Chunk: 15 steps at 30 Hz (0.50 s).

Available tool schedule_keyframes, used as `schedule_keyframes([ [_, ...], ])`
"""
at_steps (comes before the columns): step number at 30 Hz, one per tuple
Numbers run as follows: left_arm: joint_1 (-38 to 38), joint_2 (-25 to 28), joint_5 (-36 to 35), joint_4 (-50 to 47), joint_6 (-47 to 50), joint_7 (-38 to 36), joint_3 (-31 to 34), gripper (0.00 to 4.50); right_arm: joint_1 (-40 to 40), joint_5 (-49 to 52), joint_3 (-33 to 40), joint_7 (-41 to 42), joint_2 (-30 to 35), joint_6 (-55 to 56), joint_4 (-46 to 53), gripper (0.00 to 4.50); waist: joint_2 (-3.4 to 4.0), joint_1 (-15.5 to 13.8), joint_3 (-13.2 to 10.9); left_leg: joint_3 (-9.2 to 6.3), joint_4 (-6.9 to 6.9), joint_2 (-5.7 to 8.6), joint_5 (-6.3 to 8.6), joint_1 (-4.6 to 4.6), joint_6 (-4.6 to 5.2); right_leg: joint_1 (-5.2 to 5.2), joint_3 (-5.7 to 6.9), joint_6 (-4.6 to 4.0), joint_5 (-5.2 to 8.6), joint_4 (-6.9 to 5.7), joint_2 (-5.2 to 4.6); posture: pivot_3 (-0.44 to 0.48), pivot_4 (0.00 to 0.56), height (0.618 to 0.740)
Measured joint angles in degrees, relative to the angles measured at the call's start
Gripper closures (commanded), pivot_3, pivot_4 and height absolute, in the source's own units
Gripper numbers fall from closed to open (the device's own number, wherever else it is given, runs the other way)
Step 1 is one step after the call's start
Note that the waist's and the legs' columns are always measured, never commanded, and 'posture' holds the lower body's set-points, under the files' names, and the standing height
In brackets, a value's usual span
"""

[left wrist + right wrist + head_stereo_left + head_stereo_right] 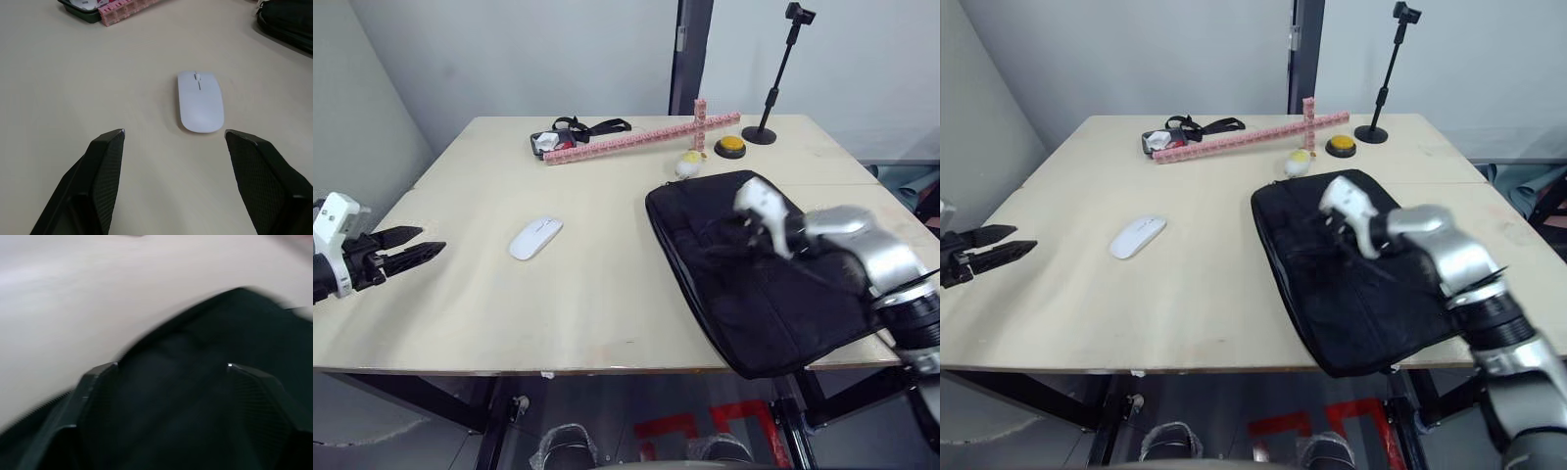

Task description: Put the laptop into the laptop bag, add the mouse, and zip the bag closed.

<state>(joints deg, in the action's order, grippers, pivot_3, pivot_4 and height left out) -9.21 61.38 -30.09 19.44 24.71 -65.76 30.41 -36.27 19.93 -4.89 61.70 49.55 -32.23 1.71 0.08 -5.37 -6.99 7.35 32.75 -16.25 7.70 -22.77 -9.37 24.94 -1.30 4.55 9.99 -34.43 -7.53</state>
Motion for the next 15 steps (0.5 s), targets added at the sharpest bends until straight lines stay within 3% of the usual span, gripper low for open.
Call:
schedule_keyframes([
  [4,-1.9,1.8,1.1,2.5,-1.1,-1.5,-0.2,1.07,-2.8,-1.8,3.4,3.7,7.3,6.1,-9.1,0.06,-0.03,-0.1,0.0,0.0,0.07,0.0,0.0,0.04,0.03,0.01,0.0,-0.21,0.12,-0.18,0.0,0.0,0.15,0.74],
  [8,-7.0,5.7,2.6,8.3,-2.6,-3.0,-0.8,1.07,-5.5,-6.6,5.0,8.3,16.9,14.4,-25.6,0.06,-0.08,-0.3,0.0,0.01,0.15,0.0,-0.01,0.04,0.16,0.01,0.0,-0.46,0.27,-0.3,-0.01,0.0,0.15,0.74],
  [15,-14.5,9.3,6.2,15.9,-5.4,-6.5,-6.2,1.07,-9.3,-12.7,3.8,14.0,20.0,24.1,-43.3,0.06,-0.09,0.9,0.0,0.08,0.34,0.0,-0.2,-0.06,0.51,0.21,-0.08,-0.98,0.56,-0.77,-0.02,0.0,0.15,0.74],
])
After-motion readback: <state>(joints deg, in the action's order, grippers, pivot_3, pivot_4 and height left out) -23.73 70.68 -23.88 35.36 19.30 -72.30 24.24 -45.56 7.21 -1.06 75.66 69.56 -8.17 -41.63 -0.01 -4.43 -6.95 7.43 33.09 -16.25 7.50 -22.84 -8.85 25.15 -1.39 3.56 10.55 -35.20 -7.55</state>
